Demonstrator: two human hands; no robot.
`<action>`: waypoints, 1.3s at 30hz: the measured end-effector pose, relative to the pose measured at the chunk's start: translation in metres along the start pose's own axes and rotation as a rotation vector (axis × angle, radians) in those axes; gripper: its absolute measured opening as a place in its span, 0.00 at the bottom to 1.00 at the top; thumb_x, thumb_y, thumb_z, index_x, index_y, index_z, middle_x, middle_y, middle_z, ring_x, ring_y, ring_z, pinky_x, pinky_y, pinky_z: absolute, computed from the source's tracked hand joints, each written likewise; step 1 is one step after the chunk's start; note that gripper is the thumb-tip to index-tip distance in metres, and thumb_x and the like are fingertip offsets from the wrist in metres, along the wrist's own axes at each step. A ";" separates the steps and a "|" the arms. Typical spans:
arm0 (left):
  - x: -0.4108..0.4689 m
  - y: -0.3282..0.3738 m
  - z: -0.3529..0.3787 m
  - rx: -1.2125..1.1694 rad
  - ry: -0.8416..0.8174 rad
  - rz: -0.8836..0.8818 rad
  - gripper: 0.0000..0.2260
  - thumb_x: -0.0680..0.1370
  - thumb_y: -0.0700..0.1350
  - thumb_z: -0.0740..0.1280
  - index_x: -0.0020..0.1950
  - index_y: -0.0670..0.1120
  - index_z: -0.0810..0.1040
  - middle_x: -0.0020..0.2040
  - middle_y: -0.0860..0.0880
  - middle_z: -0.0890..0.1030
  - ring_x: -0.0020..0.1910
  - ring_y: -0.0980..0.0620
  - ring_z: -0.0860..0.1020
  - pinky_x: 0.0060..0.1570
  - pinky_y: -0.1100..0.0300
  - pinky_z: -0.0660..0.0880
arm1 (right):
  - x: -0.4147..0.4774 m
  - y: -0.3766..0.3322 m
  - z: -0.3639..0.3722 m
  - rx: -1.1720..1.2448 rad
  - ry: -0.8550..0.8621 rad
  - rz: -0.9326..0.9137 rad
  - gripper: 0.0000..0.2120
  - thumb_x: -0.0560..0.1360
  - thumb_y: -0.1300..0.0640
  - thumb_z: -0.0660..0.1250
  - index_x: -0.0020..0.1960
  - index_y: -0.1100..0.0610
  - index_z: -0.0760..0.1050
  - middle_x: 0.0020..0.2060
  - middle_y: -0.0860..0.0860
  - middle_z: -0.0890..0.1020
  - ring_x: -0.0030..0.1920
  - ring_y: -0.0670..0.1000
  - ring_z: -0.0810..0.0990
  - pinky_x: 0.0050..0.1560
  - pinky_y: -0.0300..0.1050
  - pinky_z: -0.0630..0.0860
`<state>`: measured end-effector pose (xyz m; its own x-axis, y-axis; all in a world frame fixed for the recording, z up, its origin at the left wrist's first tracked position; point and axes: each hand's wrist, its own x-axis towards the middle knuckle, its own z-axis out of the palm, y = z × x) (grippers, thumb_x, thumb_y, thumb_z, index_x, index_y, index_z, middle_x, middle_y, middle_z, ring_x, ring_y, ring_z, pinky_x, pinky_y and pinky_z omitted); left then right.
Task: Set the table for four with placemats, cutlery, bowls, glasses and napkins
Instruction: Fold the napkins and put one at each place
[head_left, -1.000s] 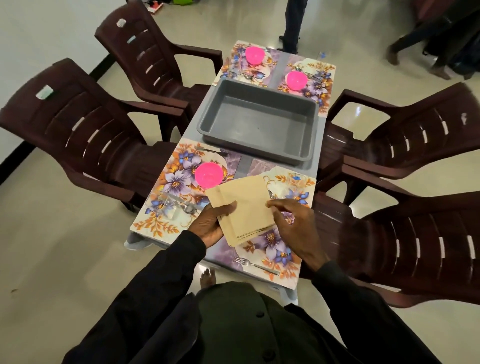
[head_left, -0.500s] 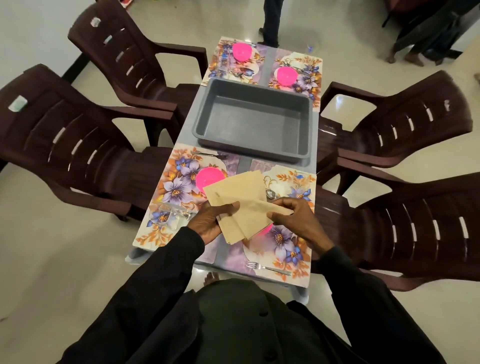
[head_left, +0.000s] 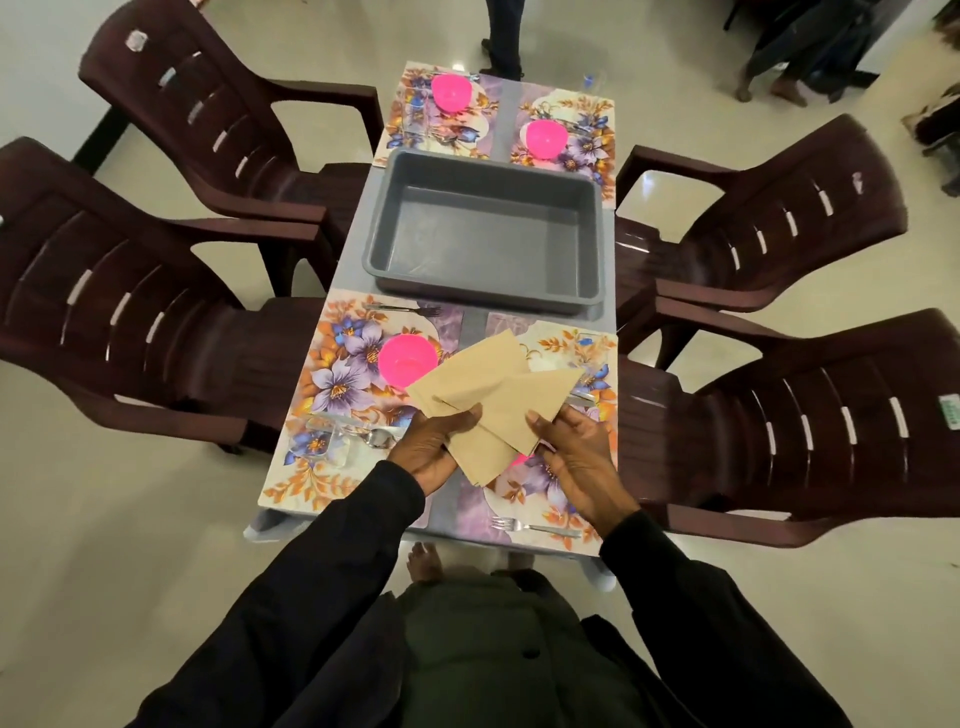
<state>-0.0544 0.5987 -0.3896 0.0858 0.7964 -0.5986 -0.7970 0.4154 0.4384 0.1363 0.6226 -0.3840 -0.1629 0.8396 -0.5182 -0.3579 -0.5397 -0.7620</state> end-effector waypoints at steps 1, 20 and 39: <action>0.000 -0.002 0.002 -0.002 0.001 -0.003 0.22 0.77 0.27 0.66 0.70 0.40 0.75 0.66 0.38 0.80 0.64 0.42 0.80 0.63 0.43 0.77 | -0.001 0.003 0.000 0.010 0.008 -0.013 0.16 0.75 0.66 0.71 0.63 0.63 0.78 0.59 0.58 0.84 0.61 0.58 0.83 0.57 0.51 0.82; 0.056 -0.032 0.075 -0.035 0.171 0.101 0.21 0.78 0.31 0.67 0.72 0.41 0.74 0.66 0.40 0.81 0.65 0.43 0.79 0.60 0.49 0.80 | 0.100 -0.147 -0.112 -0.312 -0.064 -0.008 0.11 0.81 0.66 0.64 0.63 0.62 0.75 0.53 0.55 0.86 0.54 0.55 0.85 0.53 0.51 0.84; 0.092 -0.035 0.077 -0.119 0.309 0.220 0.25 0.77 0.31 0.66 0.74 0.42 0.72 0.68 0.42 0.80 0.65 0.44 0.80 0.53 0.46 0.82 | 0.249 -0.125 -0.191 -0.291 0.325 0.068 0.16 0.77 0.70 0.70 0.64 0.68 0.75 0.57 0.60 0.83 0.56 0.57 0.84 0.51 0.48 0.83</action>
<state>0.0269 0.6910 -0.4084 -0.2647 0.6833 -0.6804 -0.8415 0.1810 0.5090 0.3161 0.8872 -0.4915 0.1369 0.7639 -0.6306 -0.0746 -0.6269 -0.7756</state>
